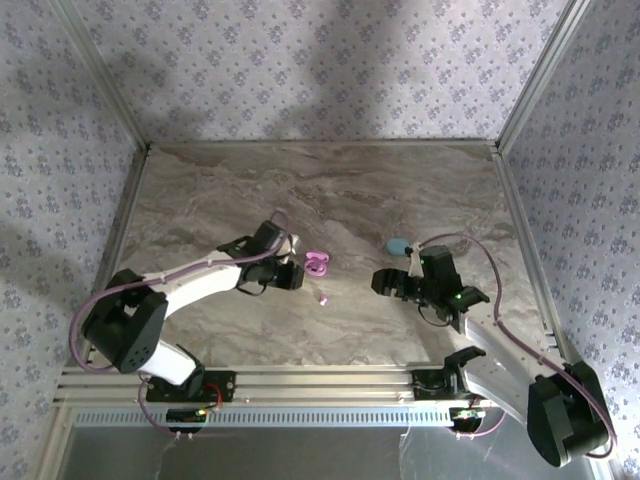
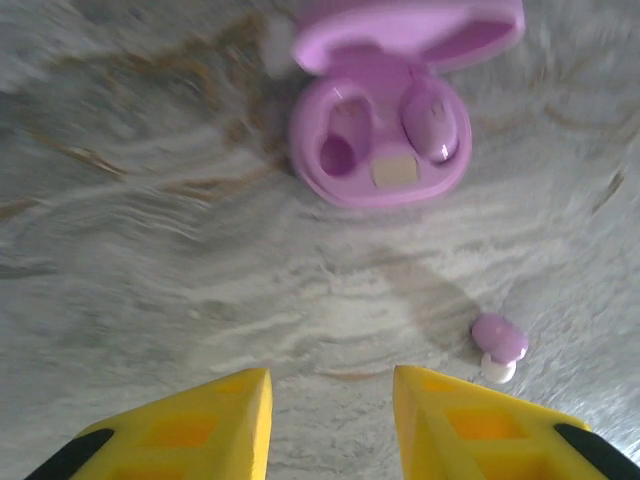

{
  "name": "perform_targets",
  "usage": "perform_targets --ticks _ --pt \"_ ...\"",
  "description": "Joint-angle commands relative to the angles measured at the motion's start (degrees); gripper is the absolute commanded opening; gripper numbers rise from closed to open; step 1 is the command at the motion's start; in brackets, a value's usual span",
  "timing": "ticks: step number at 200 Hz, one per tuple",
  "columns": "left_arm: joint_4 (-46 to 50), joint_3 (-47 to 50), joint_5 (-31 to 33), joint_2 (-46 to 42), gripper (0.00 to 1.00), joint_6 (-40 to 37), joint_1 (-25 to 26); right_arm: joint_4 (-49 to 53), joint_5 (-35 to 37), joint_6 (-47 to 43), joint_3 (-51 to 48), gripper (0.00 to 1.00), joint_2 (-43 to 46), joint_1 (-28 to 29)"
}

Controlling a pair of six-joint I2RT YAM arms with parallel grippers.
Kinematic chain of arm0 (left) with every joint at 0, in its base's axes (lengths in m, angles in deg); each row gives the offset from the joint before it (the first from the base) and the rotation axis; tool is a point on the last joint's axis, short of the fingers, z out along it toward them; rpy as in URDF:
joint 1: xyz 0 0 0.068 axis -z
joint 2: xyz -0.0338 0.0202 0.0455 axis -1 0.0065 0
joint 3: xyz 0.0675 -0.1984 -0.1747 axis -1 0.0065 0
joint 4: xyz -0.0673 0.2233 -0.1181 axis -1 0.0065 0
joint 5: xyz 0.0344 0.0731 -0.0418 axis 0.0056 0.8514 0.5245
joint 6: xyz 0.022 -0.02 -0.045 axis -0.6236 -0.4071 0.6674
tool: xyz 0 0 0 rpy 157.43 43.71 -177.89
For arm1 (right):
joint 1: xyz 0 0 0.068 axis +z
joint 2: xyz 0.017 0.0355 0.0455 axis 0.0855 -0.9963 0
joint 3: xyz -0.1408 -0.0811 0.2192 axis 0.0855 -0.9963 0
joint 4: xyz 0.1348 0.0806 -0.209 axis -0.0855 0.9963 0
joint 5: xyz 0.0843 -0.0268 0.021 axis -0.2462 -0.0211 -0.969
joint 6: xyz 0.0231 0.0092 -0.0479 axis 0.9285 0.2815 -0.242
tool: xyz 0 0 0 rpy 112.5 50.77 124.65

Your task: Insert the wireless bluetooth earbuds into the charging case

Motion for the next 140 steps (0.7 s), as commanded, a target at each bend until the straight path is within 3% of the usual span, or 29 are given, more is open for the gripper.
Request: perform_targets --ticks 1,20,41,88,140 --pt "-5.09 1.24 -9.67 -1.59 0.35 3.73 -4.73 -2.0 -4.63 -0.32 2.95 0.78 -3.33 0.67" --pt "-8.05 1.83 -16.35 -0.27 0.32 5.79 -7.9 -2.33 -7.48 -0.54 5.28 0.7 -8.1 1.8" --pt "-8.6 1.96 -19.69 1.81 0.29 6.96 -7.67 -2.42 -9.22 -0.5 8.12 0.64 -13.38 3.96" --pt "-6.45 3.91 -13.5 3.07 0.19 8.31 -10.91 -2.87 -9.38 -0.06 13.51 0.58 -23.55 8.28" --pt "-8.21 -3.33 -18.37 10.66 0.07 8.93 -16.21 -3.46 -7.32 0.71 15.96 0.55 -27.99 10.32"
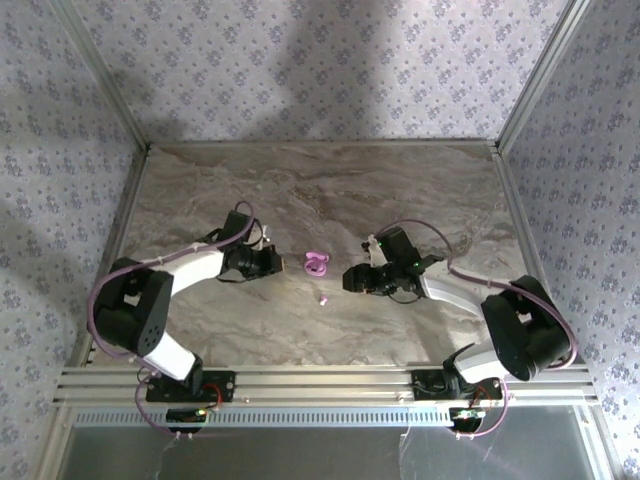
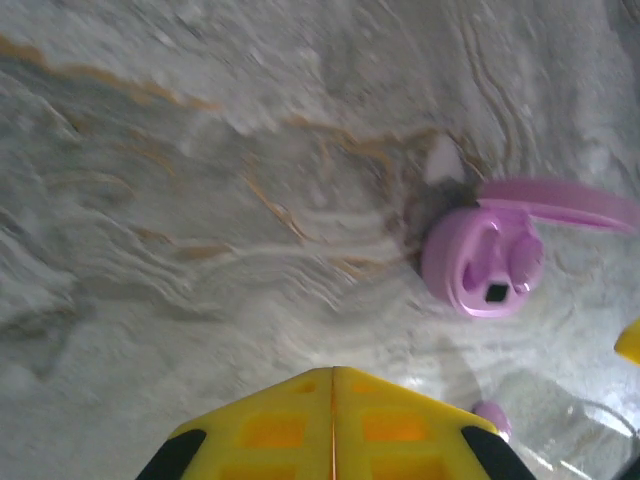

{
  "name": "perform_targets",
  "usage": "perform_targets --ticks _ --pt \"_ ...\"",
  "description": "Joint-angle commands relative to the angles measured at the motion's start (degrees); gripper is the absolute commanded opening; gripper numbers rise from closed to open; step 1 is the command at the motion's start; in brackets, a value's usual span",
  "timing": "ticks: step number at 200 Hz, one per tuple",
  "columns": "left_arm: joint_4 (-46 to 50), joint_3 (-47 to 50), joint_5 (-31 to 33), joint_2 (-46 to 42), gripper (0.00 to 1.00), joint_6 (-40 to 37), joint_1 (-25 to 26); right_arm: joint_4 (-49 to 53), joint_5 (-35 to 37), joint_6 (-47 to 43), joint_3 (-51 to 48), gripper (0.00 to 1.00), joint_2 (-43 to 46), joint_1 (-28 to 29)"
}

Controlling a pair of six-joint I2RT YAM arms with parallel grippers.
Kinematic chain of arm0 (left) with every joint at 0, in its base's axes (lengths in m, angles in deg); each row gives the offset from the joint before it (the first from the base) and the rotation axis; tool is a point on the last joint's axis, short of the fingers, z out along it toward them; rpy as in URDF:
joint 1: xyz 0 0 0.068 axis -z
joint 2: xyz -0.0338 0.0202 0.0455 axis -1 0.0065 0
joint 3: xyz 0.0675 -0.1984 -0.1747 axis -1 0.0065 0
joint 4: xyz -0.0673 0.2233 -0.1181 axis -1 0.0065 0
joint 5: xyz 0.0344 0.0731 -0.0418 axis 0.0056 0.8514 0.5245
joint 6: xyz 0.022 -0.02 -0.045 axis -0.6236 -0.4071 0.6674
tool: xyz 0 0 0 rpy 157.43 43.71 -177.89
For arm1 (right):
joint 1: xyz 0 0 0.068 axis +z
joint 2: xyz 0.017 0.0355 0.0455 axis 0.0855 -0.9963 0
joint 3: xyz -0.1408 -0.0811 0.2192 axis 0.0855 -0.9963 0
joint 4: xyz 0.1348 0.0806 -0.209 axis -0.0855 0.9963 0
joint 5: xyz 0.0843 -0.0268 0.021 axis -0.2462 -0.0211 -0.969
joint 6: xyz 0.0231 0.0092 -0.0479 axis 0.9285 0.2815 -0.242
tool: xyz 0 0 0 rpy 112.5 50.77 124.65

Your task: Insert the wireless bluetooth earbuds into the charging case

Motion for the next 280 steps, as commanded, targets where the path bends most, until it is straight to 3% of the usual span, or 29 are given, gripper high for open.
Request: perform_targets --ticks 1,42,94,280 --pt "-1.32 -5.16 -3.61 4.41 0.07 0.38 -1.05 -0.37 0.86 0.74 1.74 0.55 -0.86 0.64" --pt "-2.63 -11.69 -9.5 13.15 0.01 1.25 -1.78 0.08 1.62 0.9 1.32 0.56 -0.25 0.84" --pt "-5.15 -13.2 -12.97 18.18 0.0 3.32 -0.43 0.15 2.13 0.97 0.25 0.57 0.67 0.74" --pt "-6.14 -11.48 -12.24 16.69 0.0 6.25 4.63 -1.08 1.27 0.27 -1.11 0.57 0.9 -0.44"
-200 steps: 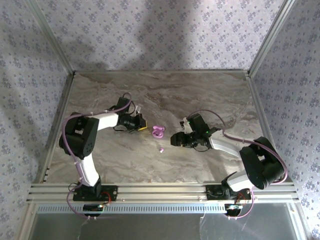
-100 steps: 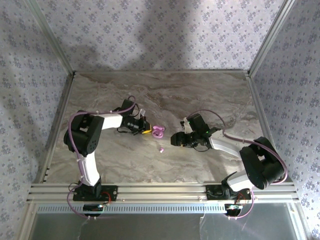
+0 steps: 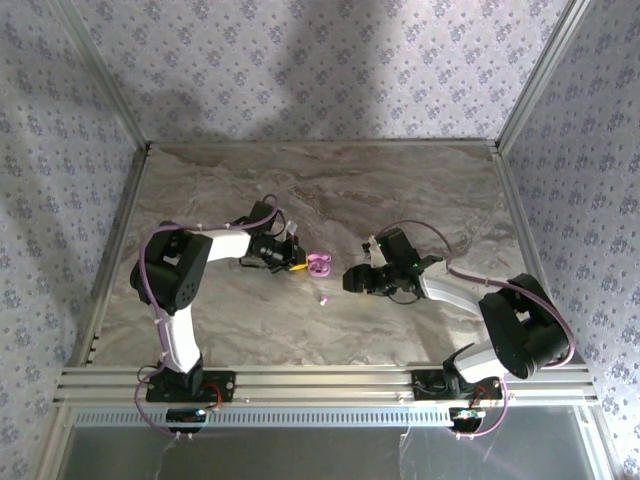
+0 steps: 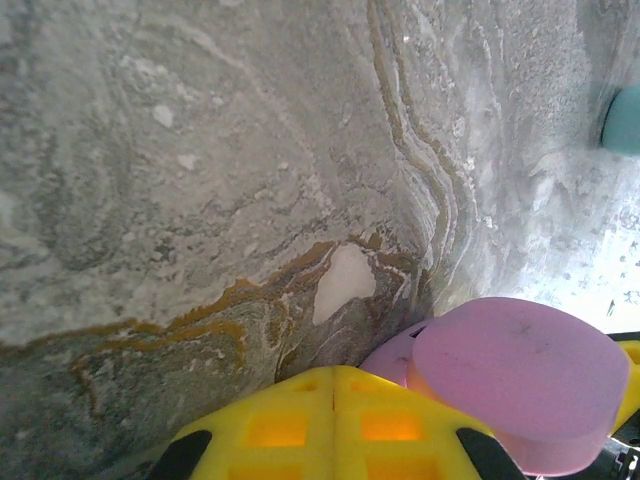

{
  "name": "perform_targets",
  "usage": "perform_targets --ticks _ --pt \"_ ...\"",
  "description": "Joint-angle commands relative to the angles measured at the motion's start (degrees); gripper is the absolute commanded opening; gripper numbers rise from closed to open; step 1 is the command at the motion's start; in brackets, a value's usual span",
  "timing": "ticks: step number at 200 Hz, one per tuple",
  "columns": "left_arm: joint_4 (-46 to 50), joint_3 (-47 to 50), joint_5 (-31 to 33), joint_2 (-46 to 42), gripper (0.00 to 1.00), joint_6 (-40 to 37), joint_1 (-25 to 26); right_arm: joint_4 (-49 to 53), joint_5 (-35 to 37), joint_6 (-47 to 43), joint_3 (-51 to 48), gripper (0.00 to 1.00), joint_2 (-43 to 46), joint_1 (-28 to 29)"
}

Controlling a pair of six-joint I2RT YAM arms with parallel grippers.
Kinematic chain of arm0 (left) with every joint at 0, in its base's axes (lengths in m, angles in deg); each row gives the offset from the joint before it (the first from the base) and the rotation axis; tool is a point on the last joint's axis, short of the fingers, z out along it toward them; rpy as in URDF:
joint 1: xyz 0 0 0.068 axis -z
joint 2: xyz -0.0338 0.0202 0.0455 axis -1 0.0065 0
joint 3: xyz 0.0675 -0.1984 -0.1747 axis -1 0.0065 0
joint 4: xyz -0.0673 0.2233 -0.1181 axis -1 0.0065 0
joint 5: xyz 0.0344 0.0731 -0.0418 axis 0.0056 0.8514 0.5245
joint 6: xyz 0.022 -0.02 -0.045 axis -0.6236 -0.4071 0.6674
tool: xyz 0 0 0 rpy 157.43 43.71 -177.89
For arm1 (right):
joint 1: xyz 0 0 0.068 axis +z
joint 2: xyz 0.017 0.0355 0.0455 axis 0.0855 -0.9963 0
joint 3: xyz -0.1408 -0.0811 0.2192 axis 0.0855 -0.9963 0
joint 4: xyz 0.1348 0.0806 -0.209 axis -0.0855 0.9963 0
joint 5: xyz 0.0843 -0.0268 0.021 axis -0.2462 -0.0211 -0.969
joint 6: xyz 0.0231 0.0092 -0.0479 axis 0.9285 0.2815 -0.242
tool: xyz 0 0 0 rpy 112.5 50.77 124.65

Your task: Insert the wireless bluetooth earbuds into the charging case

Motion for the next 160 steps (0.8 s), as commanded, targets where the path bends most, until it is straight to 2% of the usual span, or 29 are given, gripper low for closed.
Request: perform_targets --ticks 1,39,78,124,160 --pt "-1.56 0.18 -0.52 -1.14 0.0 1.05 0.76 -0.14 -0.24 0.03 -0.32 0.57 1.09 -0.24" --pt "-1.19 4.12 2.29 -5.44 0.0 1.36 -0.58 0.25 -1.76 -0.45 0.34 0.57 0.52 -0.08" --pt "1.33 8.65 5.42 -11.85 0.06 0.33 -1.26 1.55 -3.1 -1.38 2.32 0.54 -1.17 1.57" --pt "2.22 15.02 7.64 -19.04 0.27 0.45 -0.2 1.64 -4.04 -1.09 5.08 0.51 -4.78 3.57" --pt "2.41 18.83 9.78 -23.08 0.32 1.01 1.38 3.56 -3.69 -2.41 8.74 0.46 -8.76 5.59"
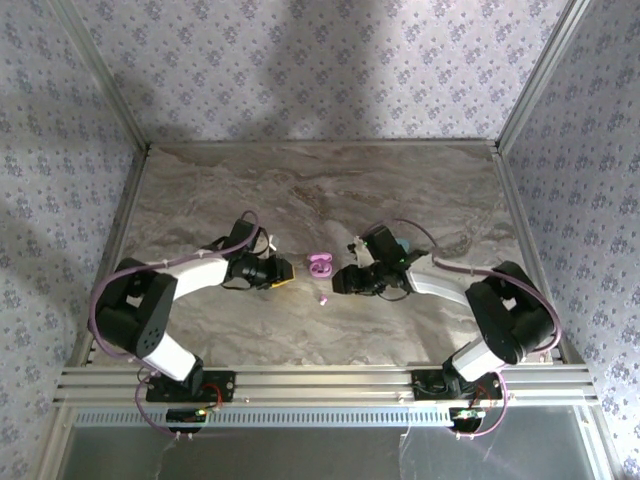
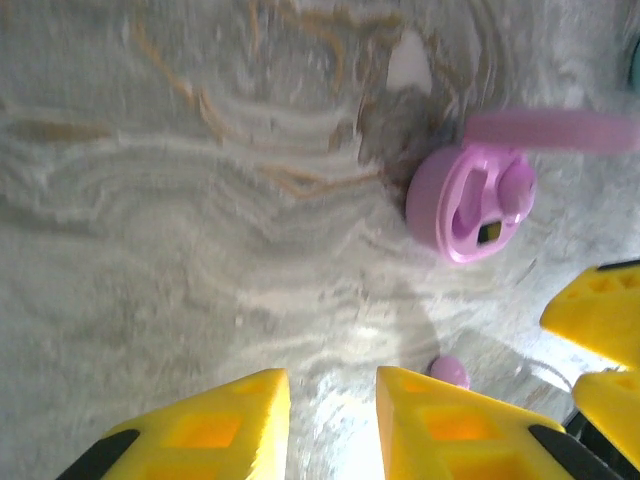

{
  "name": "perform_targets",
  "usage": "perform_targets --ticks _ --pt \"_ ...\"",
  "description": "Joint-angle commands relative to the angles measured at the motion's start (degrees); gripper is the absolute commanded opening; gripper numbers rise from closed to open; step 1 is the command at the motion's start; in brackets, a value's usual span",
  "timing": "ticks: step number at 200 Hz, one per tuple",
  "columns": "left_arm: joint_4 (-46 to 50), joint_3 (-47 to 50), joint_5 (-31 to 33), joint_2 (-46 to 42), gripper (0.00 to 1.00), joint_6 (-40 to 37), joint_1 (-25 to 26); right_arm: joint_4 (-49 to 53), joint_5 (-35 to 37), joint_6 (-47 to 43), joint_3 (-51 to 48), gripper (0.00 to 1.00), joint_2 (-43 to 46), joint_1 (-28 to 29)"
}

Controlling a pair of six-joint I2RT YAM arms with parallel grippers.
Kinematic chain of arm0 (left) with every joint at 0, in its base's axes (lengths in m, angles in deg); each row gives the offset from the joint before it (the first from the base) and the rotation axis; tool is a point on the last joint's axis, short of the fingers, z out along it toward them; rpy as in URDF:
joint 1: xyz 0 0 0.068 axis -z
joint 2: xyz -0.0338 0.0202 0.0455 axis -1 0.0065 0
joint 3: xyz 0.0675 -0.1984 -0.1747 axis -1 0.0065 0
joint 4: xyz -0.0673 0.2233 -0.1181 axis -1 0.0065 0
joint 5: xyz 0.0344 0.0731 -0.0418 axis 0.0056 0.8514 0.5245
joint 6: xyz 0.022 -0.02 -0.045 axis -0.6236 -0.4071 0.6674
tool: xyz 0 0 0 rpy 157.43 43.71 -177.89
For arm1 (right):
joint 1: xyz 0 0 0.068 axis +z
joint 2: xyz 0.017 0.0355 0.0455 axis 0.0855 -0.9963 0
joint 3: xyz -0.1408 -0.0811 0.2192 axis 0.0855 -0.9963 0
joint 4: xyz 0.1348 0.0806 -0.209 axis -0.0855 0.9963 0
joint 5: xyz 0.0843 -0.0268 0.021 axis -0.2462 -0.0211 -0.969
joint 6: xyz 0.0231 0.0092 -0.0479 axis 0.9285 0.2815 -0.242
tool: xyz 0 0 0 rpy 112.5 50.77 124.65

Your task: Insert the wireless bluetooth earbuds into the charging case

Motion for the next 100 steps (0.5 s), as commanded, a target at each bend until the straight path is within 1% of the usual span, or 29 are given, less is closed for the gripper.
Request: perform_targets --ticks 1,20,31,43,61,100 --pt "0.93 2.17 1.89 -2.79 0.32 0.17 0.79 2.53 -0.7 -1.74 3.28 0.46 -2.59 1.36" --pt "-0.35 3.93 2.32 -4.13 0.34 0.61 0.79 3.37 -0.35 -2.06 5.11 0.44 -4.82 2.25" --pt "-0.68 4.66 2.51 -4.77 0.38 0.63 0.88 3.62 -0.2 -2.23 6.05 0.42 -5.93 2.69" --pt "-1.04 5.28 2.69 -5.47 0.45 0.62 0.96 4.2 0.24 -2.4 6.96 0.39 -6.95 3.19" --pt "-1.23 6.0 2.85 -6.18 0.57 0.27 1.21 5.2 1.13 -2.96 8.23 0.37 -8.19 3.75" --pt "-1.11 6.84 3.57 -6.63 0.72 -0.19 1.19 7.66 2.9 -4.35 11.09 0.35 -10.75 5.39"
